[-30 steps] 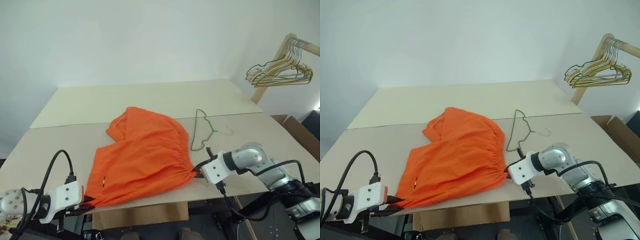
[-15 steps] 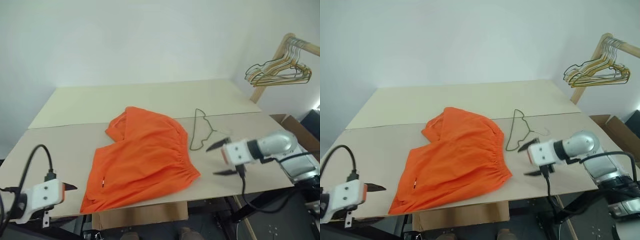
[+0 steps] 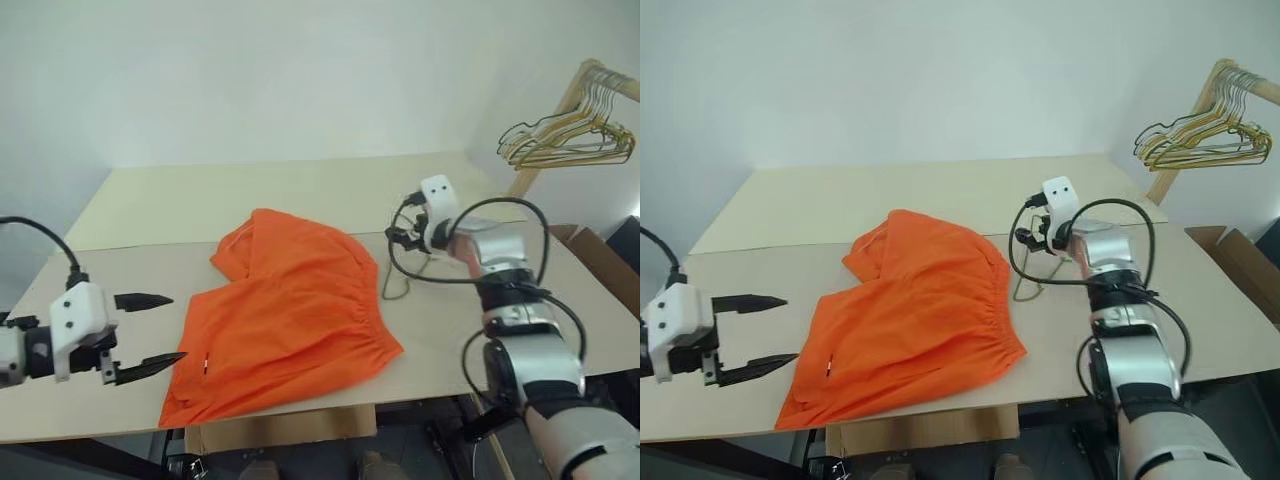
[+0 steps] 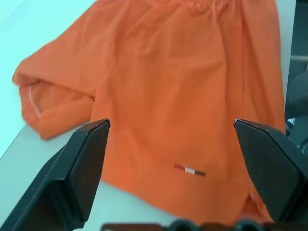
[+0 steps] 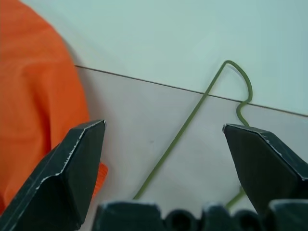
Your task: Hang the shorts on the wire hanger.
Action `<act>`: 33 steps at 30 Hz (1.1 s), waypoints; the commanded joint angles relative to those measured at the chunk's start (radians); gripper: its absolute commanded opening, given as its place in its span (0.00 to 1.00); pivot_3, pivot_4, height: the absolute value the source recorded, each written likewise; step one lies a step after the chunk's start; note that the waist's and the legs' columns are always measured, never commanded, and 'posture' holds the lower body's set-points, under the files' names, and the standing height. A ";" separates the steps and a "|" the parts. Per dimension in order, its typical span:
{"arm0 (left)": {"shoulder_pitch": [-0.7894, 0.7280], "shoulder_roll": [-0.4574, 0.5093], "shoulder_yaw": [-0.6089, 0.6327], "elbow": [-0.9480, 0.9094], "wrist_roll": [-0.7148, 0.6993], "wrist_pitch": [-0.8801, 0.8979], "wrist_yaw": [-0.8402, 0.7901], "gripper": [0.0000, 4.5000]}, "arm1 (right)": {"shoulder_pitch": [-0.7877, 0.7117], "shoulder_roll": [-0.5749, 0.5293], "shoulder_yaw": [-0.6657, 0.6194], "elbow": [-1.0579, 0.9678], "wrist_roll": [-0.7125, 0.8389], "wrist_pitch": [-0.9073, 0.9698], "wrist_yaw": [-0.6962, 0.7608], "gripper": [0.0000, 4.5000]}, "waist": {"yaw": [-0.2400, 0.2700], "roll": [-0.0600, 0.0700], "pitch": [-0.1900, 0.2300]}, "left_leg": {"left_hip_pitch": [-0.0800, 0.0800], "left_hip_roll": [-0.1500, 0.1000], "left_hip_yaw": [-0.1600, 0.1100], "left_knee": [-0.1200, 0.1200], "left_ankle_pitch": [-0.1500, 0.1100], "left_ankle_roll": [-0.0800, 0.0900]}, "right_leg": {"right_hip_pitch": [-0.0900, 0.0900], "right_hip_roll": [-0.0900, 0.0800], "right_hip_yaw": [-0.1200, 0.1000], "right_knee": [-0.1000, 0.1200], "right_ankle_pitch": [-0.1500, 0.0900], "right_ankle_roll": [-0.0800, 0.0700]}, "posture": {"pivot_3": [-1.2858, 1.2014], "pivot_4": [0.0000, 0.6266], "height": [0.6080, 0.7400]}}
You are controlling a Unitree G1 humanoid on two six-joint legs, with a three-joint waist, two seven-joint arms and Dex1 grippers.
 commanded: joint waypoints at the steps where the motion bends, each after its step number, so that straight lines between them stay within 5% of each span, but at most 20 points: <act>1: -0.052 -0.029 -0.063 -0.074 -0.065 0.027 0.034 1.00 | -0.057 0.035 -0.030 0.108 -0.007 -0.073 -0.097 1.00 | -0.002 0.000 0.000 | -0.001 0.000 0.000 0.000 -0.001 -0.001 | 0.000 0.000 0.000 -0.001 0.000 0.001 | 0.54 0.00 1.00; 16: -0.054 -0.062 -0.174 -0.115 -0.031 0.006 0.084 1.00 | -0.078 0.115 0.143 0.419 -0.182 -0.273 -0.119 1.00 | -0.054 0.000 0.000 | 0.003 -0.001 -0.002 0.000 0.000 -0.001 | 0.003 0.000 0.001 0.000 0.001 0.002 | 0.55 0.00 1.00; 33: 0.001 -0.061 -0.174 -0.099 0.021 -0.043 0.078 1.00 | 0.022 -0.029 0.203 0.277 -0.240 -0.194 0.016 1.00 | -0.024 0.000 0.000 | 0.002 -0.001 -0.003 0.001 0.000 -0.001 | 0.004 0.000 0.000 -0.001 0.001 0.002 | 0.55 0.00 1.00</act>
